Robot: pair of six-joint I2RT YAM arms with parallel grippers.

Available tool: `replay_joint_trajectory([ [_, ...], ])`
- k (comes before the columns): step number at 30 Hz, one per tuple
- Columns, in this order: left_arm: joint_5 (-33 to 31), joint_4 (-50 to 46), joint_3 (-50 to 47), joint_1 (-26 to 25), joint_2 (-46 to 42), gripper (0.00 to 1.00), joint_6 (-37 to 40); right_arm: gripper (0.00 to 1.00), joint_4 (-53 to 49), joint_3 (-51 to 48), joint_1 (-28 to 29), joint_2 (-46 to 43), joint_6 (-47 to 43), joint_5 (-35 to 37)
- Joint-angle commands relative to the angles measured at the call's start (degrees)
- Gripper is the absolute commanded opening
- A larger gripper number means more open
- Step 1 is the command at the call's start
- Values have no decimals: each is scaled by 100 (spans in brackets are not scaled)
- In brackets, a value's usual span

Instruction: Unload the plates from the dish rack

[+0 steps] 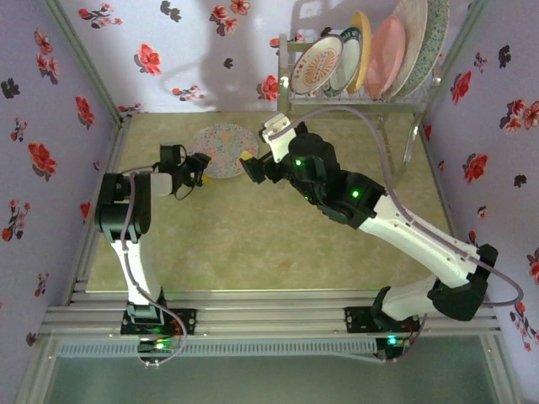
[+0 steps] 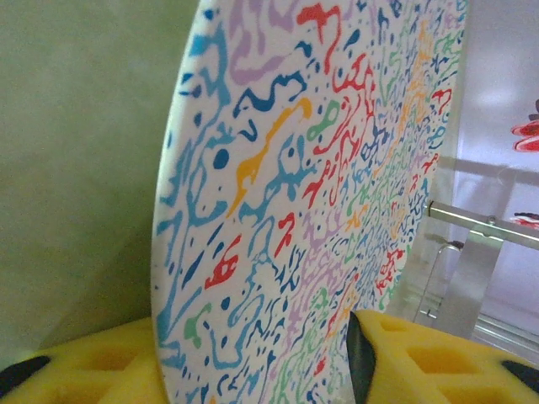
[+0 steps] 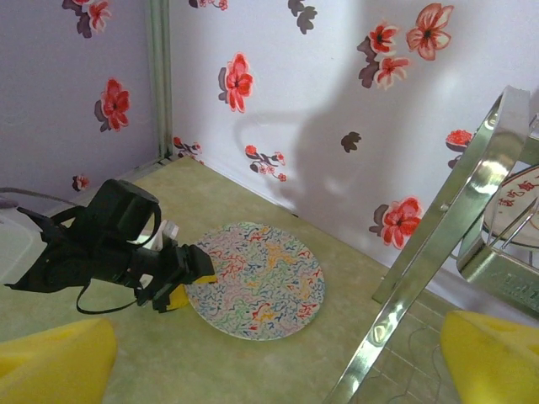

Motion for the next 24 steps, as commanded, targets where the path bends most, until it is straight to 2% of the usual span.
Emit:
replay_joint_trajectory([
  [1, 114, -630, 268, -41, 59, 56, -83, 99, 9, 213, 20, -56, 64, 176],
  [6, 101, -1370, 506, -77, -80, 69, -61, 99, 114, 162, 21, -130, -116, 124],
  [12, 116, -2297, 787, -94, -257, 73, 30, 99, 260, 199, 12, -282, -578, 288],
  [16, 61, -2645, 716, -134, -549, 76, 103, 99, 380, 378, -75, -455, -1112, 728],
  [18, -47, -2789, 596, -183, -753, 81, 189, 99, 377, 562, -239, -535, -1325, 933],
  [24, -478, -2936, -119, -353, -1761, 83, 98, 99, 675, 1152, -1163, -807, -1926, 1902],
])
